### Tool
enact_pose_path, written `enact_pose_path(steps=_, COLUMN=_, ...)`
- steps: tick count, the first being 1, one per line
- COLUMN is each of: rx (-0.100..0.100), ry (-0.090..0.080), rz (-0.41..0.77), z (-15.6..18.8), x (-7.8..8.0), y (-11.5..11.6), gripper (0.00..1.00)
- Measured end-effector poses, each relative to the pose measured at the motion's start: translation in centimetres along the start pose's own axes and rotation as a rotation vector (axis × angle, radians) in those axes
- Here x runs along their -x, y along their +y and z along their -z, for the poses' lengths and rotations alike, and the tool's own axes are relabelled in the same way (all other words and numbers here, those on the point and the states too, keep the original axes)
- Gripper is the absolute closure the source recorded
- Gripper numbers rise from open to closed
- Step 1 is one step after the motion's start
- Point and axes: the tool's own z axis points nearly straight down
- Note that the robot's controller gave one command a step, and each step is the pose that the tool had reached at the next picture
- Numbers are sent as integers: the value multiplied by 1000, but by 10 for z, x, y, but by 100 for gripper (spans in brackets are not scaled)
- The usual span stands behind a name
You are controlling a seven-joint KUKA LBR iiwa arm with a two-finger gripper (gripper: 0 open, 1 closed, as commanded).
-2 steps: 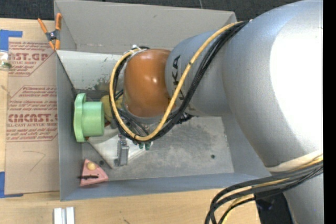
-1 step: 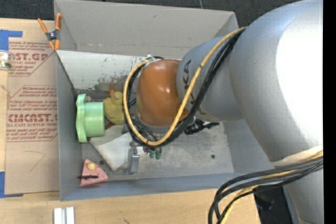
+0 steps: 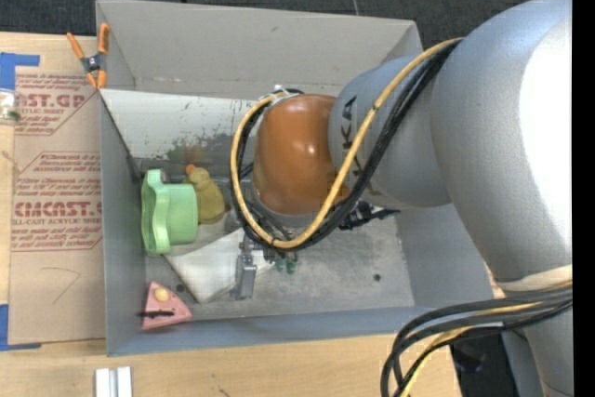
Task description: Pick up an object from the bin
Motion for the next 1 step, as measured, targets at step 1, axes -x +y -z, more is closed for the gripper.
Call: enact_pose_path(steps=1, rx=-2, ry=20, rz=3, z=-37, x=-10, y=-32, gripper=100)
